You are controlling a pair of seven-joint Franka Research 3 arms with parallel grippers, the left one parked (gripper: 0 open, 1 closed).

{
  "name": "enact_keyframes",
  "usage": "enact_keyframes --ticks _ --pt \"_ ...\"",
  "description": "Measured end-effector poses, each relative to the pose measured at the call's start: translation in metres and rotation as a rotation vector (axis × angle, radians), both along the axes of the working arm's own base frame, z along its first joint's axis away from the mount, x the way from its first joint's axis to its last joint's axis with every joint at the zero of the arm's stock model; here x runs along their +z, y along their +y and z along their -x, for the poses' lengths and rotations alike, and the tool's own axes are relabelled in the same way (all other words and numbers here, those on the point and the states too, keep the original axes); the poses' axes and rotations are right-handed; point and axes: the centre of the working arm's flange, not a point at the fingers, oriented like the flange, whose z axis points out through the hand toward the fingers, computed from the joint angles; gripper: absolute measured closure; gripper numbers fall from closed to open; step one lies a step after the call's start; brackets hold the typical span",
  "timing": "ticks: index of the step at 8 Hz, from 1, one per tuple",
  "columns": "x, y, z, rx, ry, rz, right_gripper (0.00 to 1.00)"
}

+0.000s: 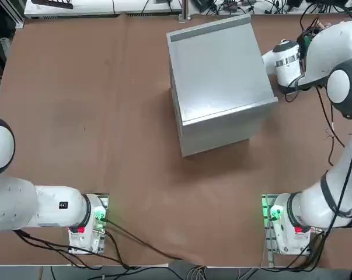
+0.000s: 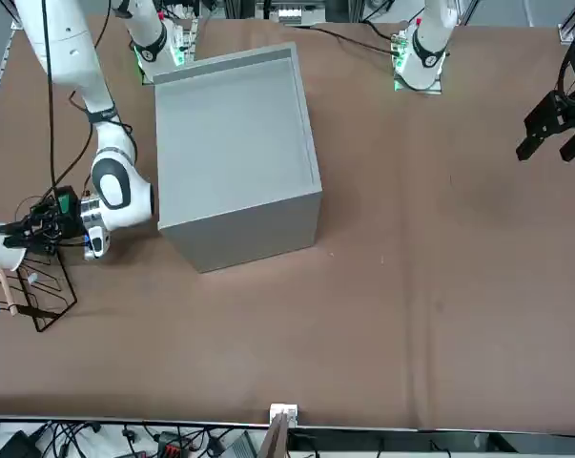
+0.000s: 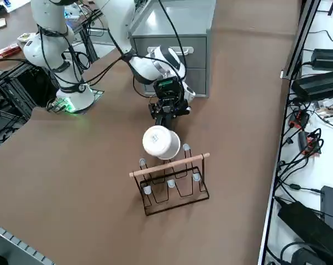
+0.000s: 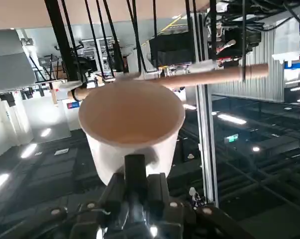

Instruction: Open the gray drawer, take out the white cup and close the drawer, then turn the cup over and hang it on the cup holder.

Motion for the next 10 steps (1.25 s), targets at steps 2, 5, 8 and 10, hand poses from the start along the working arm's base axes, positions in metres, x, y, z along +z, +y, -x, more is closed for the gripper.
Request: enact_keyframes --ticks 2,5,8,10 --pt "-0.011 -0.005 -0.003 0.003 0.012 0.009 0.81" --pt "-0.015 -0.006 -0.006 0.003 0.013 0.010 0.77" --pt "-0.013 0.005 -0.009 0.017 0.008 0.001 0.27" --pt "-0.002 0.004 -0.014 -0.015 -0.013 -0.016 0.00"
